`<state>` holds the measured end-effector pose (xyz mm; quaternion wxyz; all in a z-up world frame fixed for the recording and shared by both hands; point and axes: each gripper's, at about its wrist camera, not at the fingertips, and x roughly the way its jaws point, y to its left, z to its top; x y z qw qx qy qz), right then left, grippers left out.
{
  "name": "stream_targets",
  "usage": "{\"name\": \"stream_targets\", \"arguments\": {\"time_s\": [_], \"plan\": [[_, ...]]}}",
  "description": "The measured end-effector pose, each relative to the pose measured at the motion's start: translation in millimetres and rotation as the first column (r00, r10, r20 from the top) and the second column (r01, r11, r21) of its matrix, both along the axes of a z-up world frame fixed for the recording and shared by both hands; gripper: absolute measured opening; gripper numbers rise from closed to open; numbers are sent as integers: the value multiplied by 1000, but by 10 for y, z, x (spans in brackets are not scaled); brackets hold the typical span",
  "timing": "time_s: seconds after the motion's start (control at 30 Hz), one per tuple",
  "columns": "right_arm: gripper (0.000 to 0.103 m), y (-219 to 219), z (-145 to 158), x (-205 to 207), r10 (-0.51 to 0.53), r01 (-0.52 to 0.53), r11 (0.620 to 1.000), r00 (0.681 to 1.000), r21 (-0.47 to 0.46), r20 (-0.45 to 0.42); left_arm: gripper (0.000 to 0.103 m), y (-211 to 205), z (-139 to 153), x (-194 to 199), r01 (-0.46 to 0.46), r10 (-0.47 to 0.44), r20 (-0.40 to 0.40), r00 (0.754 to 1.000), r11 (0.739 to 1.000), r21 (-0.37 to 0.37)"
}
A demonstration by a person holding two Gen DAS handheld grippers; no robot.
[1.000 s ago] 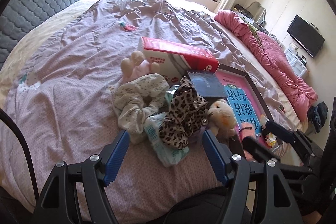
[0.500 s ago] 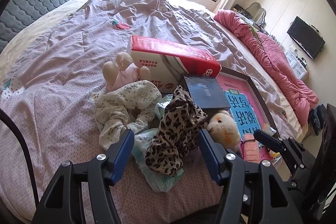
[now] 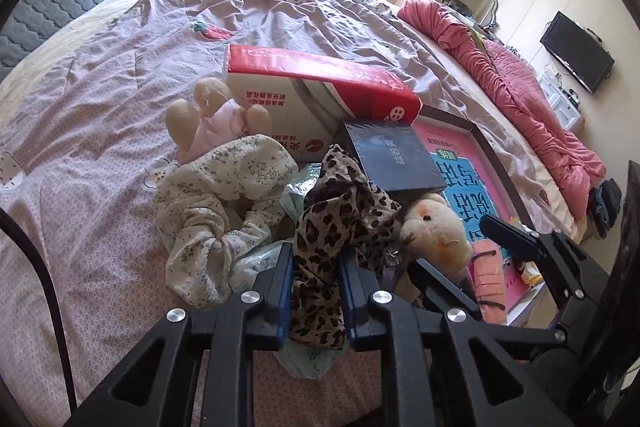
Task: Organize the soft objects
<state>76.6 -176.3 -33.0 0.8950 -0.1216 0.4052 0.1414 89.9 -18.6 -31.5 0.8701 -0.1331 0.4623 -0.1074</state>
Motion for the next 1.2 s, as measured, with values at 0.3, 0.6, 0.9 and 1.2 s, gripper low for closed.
{"name": "stream_targets", "arguments": {"time_s": [0.3, 0.6, 0.9, 1.2], "plan": [[70, 121, -104, 100, 38, -38, 999, 999, -2, 2, 11, 139, 27, -58, 13, -10, 45, 999, 997, -74], [51, -5, 24, 64, 32, -34, 994, 999, 102, 26, 10, 232, 233, -172, 4, 10, 136, 991, 994, -106], [51, -238, 357, -43, -12, -11, 978, 994, 211, 108, 10, 305, 438, -336, -27, 45, 210, 977, 996, -89], [51, -447, 543, -175, -42, 2, 965, 988, 262, 146, 10, 117, 612, -530, 0, 13, 252, 968, 999, -49]]}}
